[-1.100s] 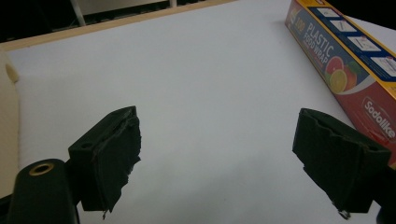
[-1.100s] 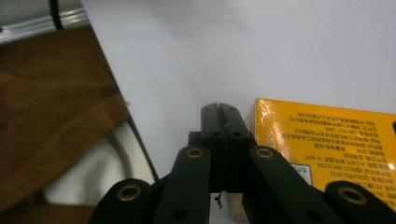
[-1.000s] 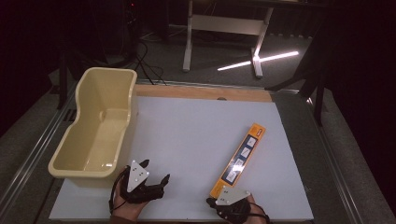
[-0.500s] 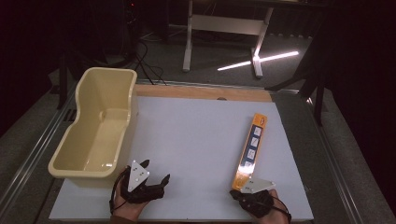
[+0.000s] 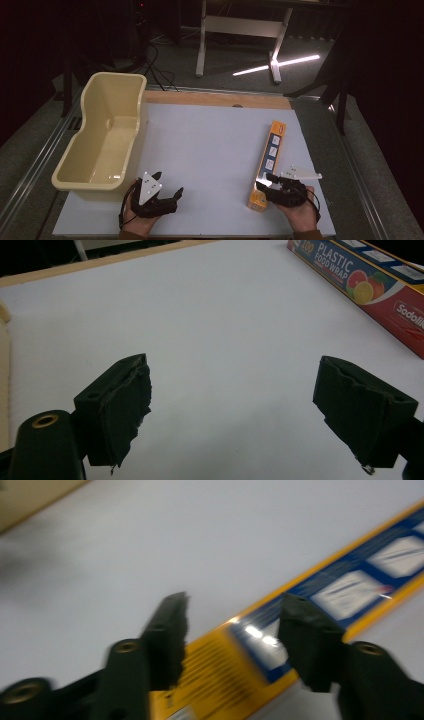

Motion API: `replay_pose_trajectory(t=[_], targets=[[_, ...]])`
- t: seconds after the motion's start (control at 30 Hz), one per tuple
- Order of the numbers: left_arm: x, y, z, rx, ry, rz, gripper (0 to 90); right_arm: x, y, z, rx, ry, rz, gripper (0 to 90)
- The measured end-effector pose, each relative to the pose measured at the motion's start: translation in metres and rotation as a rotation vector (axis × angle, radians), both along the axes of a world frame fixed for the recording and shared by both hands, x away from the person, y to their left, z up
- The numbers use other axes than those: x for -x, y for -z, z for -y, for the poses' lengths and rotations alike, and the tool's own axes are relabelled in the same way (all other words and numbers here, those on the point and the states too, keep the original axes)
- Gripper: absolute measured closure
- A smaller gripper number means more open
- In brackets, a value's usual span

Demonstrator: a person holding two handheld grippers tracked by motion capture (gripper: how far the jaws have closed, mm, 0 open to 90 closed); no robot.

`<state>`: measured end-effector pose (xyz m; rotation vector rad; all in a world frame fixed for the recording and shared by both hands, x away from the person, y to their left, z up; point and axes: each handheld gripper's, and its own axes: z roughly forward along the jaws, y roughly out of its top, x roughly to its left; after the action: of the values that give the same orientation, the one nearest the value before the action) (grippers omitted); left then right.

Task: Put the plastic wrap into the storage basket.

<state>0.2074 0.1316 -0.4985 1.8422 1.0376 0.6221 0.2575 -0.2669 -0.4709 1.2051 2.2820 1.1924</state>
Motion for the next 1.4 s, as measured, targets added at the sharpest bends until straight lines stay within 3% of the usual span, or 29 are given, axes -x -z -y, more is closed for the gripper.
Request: replay_pose_trajectory(t=[0.13, 0.17, 0.2, 0.27, 0.33, 0.57, 0.63, 0.67, 0.77, 0.87, 1.1, 1.4], targets=[[0.0, 0.0, 0.0, 0.002, -0.001, -0.001, 15.3, -0.026, -0.007, 0.003, 0.046, 0.117, 0.008, 25.6], [0.0, 0.0, 0.0, 0.001, -0.001, -0.002, 15.3, -0.026, -0.007, 0.003, 0.046, 0.117, 0.008, 25.6], [0.0, 0.0, 0.0, 0.0, 0.0, -0.002, 15.4, -0.032, -0.007, 0.003, 0.054, 0.139, 0.007, 19.7], [0.0, 0.0, 0.0, -0.001, 0.001, -0.003, 15.3, -0.046, -0.007, 0.004, 0.076, 0.199, -0.01, 12.8], [0.0, 0.0, 0.0, -0.001, 0.001, -0.003, 15.4, -0.064, -0.004, 0.006, 0.078, 0.256, -0.04, 9.7], [0.0, 0.001, 0.001, -0.004, 0.002, -0.008, 15.4, -0.092, 0.003, 0.003, 0.082, 0.362, -0.116, 8.9], [0.0, 0.001, 0.001, -0.003, 0.002, -0.008, 15.4, -0.099, 0.007, 0.0, 0.086, 0.392, -0.147, 8.9], [0.0, 0.001, 0.001, -0.003, 0.003, -0.009, 15.4, -0.104, 0.011, -0.001, 0.101, 0.433, -0.18, 8.9], [0.0, 0.001, 0.001, -0.002, 0.005, -0.01, 15.3, -0.109, 0.016, -0.001, 0.105, 0.448, -0.203, 8.9], [-0.001, 0.002, 0.002, -0.003, 0.011, -0.017, 15.3, -0.115, 0.025, -0.001, 0.098, 0.444, -0.269, 12.2], [-0.001, 0.002, 0.004, -0.007, 0.015, -0.021, 15.3, -0.121, 0.026, -0.002, 0.123, 0.432, -0.333, 13.9], [-0.001, 0.004, 0.007, -0.016, 0.023, -0.027, 15.3, -0.119, 0.023, -0.022, 0.157, 0.287, -0.336, 20.8]])
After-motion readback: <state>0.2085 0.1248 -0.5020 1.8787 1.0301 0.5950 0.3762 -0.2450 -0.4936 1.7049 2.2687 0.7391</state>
